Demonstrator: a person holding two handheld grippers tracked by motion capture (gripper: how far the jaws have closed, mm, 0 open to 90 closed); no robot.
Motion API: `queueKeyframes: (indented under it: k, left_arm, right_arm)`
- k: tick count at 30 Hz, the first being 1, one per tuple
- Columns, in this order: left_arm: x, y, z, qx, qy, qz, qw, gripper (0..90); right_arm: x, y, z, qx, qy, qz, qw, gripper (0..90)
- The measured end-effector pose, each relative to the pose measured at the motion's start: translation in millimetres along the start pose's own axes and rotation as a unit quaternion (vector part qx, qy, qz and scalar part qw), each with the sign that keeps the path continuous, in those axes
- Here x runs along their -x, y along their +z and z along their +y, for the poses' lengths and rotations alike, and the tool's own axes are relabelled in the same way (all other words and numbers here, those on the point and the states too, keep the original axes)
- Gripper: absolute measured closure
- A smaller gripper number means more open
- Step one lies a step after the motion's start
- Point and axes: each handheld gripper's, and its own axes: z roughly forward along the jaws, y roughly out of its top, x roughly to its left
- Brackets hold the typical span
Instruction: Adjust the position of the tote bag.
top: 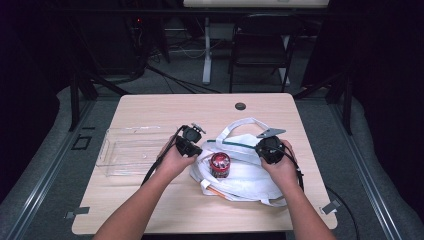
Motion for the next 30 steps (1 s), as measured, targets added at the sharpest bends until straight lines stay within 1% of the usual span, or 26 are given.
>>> queueKeyframes:
  k: [4, 8, 9, 10, 16, 18, 21, 22, 26, 30]
  left_arm:
    - [0.5, 1.0, 0.8, -0.001, 0.001, 0.0, 1.0, 83.2]
    - [0.9, 2.0, 0.8, 0.001, 0.0, -0.001, 1.0, 83.2]
    - [1.1, 2.1, 0.9, 0.0, 0.001, -0.001, 1.0, 83.1]
    - [1.3, 2.2, 1.0, 0.0, 0.001, -0.001, 1.0, 83.1]
    - [1.3, 2.4, 0.9, 0.0, 0.0, -0.002, 1.0, 83.1]
    - [1.3, 2.4, 0.7, 0.001, 0.0, -0.003, 1.0, 83.0]
    - [1.3, 2.3, 0.6, 0.002, -0.001, -0.003, 1.0, 83.0]
    - [1.3, 2.3, 0.5, 0.002, -0.001, -0.003, 1.0, 83.0]
    - [1.1, 2.2, 0.4, 0.002, -0.002, -0.004, 1.0, 83.0]
    - [1.7, 2.2, 0.6, 0.002, -0.001, -0.003, 1.0, 83.0]
  right_arm:
    - [-2.0, -4.1, 0.6, 0.004, -0.003, -0.001, 1.0, 87.2]
    - [-4.2, -9.0, 1.2, 0.008, -0.005, 0.003, 0.9999, 85.2]
    - [-4.6, -10.1, 1.3, 0.011, -0.007, 0.007, 0.9999, 84.4]
    - [-5.8, -11.3, 1.4, 0.014, -0.005, 0.007, 0.9999, 83.5]
    - [-11.0, -17.7, 1.4, 0.02, -0.009, 0.009, 0.9997, 78.6]
    - [-10.7, -20.8, 1.1, 0.021, -0.008, 0.01, 0.9997, 77.2]
    - [-9.3, -26.4, -1.3, 0.028, -0.005, 0.006, 0.9996, 77.2]
    - [-8.0, -28.9, -2.2, 0.027, -0.004, 0.009, 0.9996, 76.9]
    - [-3.1, -36.7, -7.4, 0.028, 0.009, 0.011, 0.9995, 75.0]
    - [1.6, -43.9, -14.0, 0.03, 0.016, 0.0, 0.9994, 73.5]
